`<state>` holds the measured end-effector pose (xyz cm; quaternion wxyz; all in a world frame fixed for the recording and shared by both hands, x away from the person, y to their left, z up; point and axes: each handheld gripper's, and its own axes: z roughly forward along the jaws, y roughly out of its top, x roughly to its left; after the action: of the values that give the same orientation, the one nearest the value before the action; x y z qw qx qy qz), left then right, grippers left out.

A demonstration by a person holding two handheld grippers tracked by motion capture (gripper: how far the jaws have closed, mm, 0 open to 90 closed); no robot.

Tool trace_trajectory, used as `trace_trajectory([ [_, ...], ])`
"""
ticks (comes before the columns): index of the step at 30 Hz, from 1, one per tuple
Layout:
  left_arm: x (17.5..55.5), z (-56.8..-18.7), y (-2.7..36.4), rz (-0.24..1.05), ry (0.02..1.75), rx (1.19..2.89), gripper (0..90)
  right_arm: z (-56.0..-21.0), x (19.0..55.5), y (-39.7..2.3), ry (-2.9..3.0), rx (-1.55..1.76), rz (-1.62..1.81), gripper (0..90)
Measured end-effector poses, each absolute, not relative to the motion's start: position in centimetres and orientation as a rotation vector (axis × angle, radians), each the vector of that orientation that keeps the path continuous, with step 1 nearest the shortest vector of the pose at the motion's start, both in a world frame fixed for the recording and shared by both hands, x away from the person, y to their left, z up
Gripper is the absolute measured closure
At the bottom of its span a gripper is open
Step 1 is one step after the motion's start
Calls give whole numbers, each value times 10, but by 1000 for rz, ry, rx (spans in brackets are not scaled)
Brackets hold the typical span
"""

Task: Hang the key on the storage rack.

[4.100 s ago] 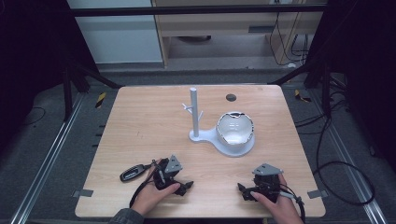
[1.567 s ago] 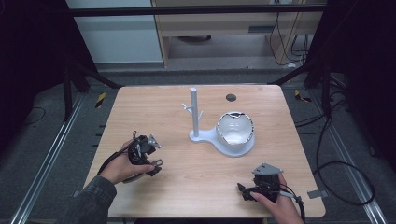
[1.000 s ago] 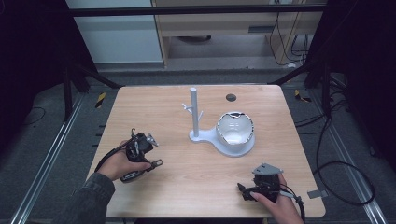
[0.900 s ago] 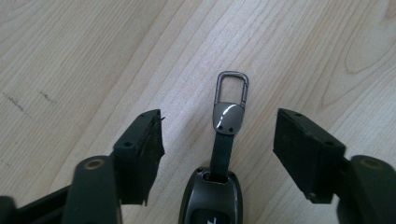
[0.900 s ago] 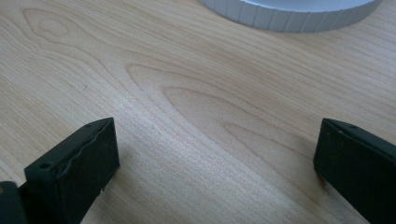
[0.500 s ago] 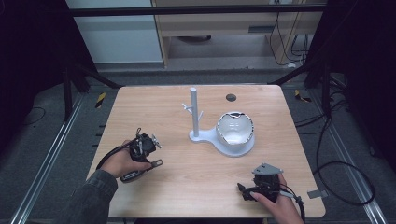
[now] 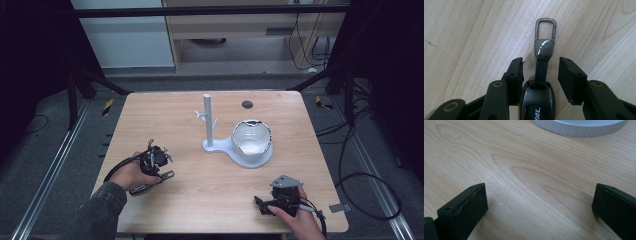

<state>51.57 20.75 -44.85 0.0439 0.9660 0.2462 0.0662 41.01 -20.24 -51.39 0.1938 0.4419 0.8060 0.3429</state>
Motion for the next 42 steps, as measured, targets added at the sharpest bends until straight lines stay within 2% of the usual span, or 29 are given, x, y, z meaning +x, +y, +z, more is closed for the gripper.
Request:
trace_trajectory([
  [20,520,-459,211,164,752,2958,676,-514,410,-202,2261,1239,962,4],
  [27,520,-459,214,156,763,2944,740,-514,410,-202,2261,1239,962,4],
  [29,520,-459,215,153,765,2939,786,-514,410,-202,2261,1239,962,4],
  [42,505,-452,229,192,793,2817,799,-514,410,-202,2261,1239,962,4],
])
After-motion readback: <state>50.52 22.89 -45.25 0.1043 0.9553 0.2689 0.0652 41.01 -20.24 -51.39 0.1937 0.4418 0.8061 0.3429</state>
